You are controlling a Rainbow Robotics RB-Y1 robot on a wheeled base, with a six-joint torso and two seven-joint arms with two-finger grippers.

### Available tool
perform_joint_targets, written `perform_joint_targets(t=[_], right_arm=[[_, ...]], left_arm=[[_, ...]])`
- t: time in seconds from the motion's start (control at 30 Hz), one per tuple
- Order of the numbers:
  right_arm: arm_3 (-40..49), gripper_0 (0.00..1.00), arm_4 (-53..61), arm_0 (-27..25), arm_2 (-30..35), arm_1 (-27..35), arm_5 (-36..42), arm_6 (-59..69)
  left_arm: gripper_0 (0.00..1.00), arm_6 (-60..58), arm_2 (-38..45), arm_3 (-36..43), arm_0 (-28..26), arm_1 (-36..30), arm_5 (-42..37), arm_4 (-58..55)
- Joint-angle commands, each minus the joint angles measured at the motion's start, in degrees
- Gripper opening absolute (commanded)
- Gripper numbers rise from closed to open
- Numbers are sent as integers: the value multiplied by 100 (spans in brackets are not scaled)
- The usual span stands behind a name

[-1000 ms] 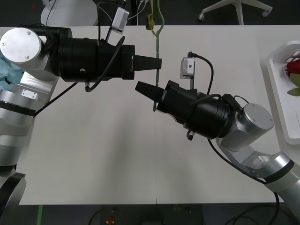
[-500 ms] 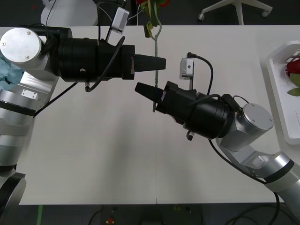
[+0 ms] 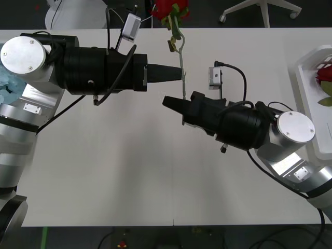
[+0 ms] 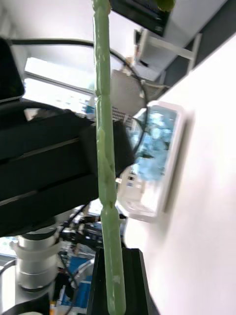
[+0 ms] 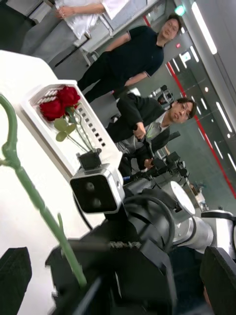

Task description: Put the red flowers into the right box and the blue flowers into the left box

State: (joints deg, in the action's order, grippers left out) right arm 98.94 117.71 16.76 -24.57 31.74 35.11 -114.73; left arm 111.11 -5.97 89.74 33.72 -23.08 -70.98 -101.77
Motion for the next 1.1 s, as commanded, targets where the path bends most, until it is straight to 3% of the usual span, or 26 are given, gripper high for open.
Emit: perform_joint_targets(t=[0.03,0.3,0.53,0.63,0.83,1.1], right_arm=[[213,0,-943,258,497,719,286,1058],[161,0,-3290,267,1895,1669,2272,2579],[-323,0,-4784,407,3195,2205,4004,2614],[-525,0,-5461,460,3608,2424,4320,2526],[-771,0,-6673,451,3881,2811,4636,2104],[-1518,0,-8176,451,3916,2952,4751,1383]], left_arm=[[100,270,87,483,-278,-434,524,-176],[100,745,843,474,-577,-1076,137,-185],[100,2046,1801,-229,-691,-1726,-1498,-211],[100,2881,1986,-678,-691,-2148,-2034,-282],[100,4357,1766,-1381,-691,-3009,-2324,-677],[100,4389,1168,-1803,-682,-4055,-2096,-1046]])
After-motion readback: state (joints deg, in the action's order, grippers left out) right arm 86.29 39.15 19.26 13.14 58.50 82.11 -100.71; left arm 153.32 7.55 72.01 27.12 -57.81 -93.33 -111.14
